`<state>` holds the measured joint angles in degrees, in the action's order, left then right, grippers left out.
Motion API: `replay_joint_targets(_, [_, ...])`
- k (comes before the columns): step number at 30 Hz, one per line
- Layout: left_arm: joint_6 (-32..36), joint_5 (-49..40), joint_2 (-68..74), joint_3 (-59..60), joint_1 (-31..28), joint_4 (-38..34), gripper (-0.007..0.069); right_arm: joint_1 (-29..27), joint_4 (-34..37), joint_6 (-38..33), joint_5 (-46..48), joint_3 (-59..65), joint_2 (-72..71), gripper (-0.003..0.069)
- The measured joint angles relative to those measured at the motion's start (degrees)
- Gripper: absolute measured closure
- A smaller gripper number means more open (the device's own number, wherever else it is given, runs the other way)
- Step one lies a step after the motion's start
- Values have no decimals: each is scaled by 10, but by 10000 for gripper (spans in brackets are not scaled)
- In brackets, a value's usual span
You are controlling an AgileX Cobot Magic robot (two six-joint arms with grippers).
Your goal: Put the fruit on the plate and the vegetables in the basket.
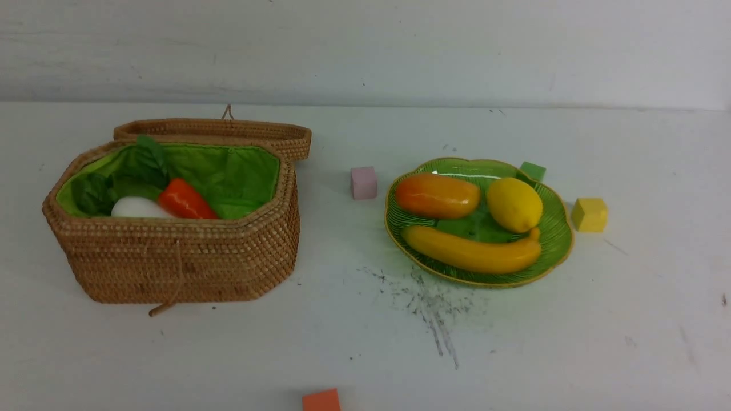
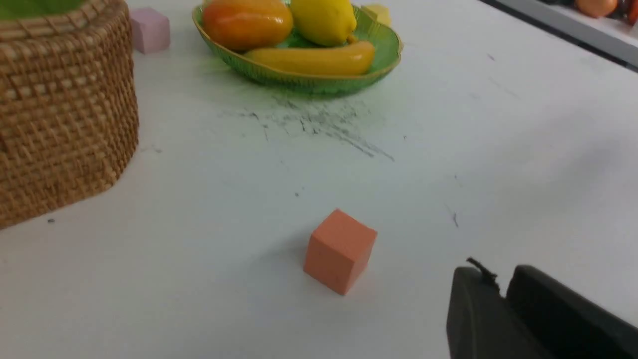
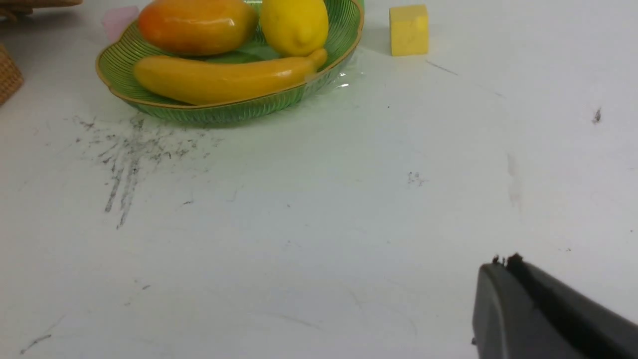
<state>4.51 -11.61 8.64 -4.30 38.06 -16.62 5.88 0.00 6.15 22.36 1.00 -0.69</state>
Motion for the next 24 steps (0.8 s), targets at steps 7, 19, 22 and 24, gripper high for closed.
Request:
replay_joint_targets(7, [-30,68,-54,19,-197,30,638,0,0,0,0,0,0,657])
replay_joint_targets(19, [-185,-96,-91,60,-335,110,638,0,0,0,-1,0,0,645])
replay_joint_targets(22, [-214,-96,-91,60,-335,110,638,0,0,0,-1,0,0,642])
replay_joint_targets(24, [-222,-96,-91,60,-335,110,638,0,0,0,-1,0,0,640])
